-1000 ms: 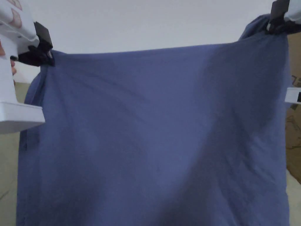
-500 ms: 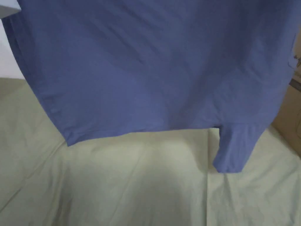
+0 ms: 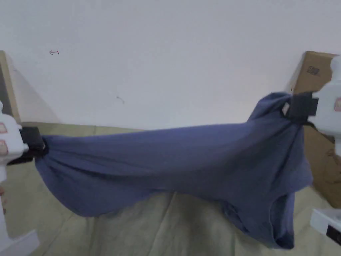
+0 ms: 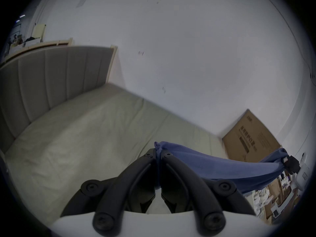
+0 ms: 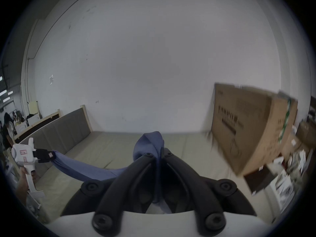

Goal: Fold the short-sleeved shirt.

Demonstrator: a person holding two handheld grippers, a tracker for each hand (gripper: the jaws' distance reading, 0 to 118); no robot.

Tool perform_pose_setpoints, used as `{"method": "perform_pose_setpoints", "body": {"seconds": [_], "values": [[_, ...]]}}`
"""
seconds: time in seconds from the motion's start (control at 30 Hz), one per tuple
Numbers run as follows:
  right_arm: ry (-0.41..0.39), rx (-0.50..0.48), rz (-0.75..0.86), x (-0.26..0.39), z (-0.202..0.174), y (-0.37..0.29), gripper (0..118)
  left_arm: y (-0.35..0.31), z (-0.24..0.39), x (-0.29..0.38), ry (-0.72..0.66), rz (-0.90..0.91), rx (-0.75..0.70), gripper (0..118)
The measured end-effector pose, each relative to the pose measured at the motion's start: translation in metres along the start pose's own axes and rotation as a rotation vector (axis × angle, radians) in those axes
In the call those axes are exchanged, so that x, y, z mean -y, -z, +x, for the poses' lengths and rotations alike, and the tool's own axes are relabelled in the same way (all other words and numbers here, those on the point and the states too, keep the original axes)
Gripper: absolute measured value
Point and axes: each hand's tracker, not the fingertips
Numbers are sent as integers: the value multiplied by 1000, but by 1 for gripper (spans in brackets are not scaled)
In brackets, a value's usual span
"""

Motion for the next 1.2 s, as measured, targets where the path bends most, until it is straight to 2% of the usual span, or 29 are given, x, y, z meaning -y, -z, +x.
{"method": "perform_pose_setpoints", "body": {"seconds": [0.13,0.2,0.27,0.37,0.43,0.5,0.6,0.7,0.83,0.87,0.9,0.93,0.97,1.0,1.03,1.07,1.1,1.13,1.2], "values": [[80,-37,-62,66,5,-52,2,-32,-30,69,-35,-90,-5,4],[146,-51,-94,101,7,-82,2,-51,-46,102,-74,-140,-18,4],[167,-45,-140,133,7,-107,2,-70,-58,130,-75,-180,-44,4],[165,-10,-235,184,5,-142,2,-96,-78,168,-52,-219,-83,4],[175,-7,-316,215,6,-159,2,-112,-92,189,-85,-261,-101,4],[203,15,-401,245,5,-174,2,-128,-103,208,-138,-302,-117,4],[241,31,-502,282,5,-192,2,-148,-115,228,-137,-337,-149,4],[228,58,-538,307,3,-204,2,-162,-119,243,-133,-350,-158,4],[254,79,-622,328,6,-205,2,-165,-117,253,-121,-386,-180,4],[257,79,-643,332,7,-203,2,-163,-117,254,-100,-395,-182,5],[251,73,-662,334,8,-201,4,-161,-116,255,-66,-405,-173,18],[246,67,-664,333,8,-199,12,-160,-113,254,-40,-408,-165,51],[240,63,-665,332,9,-197,36,-159,-109,252,-8,-416,-173,99],[235,57,-663,328,10,-197,89,-151,-116,249,9,-427,-187,116],[230,51,-659,323,11,-197,117,-148,-117,246,3,-441,-186,109],[222,32,-670,317,13,-196,116,-157,-119,235,-28,-374,-88,109],[231,-31,-703,307,15,-197,116,-161,-123,223,-61,-372,-40,109],[255,-100,-656,300,18,-199,116,-167,-117,219,-108,-374,-38,110],[345,-145,-687,285,28,-200,117,-177,-116,199,-206,-298,4,113]]}}
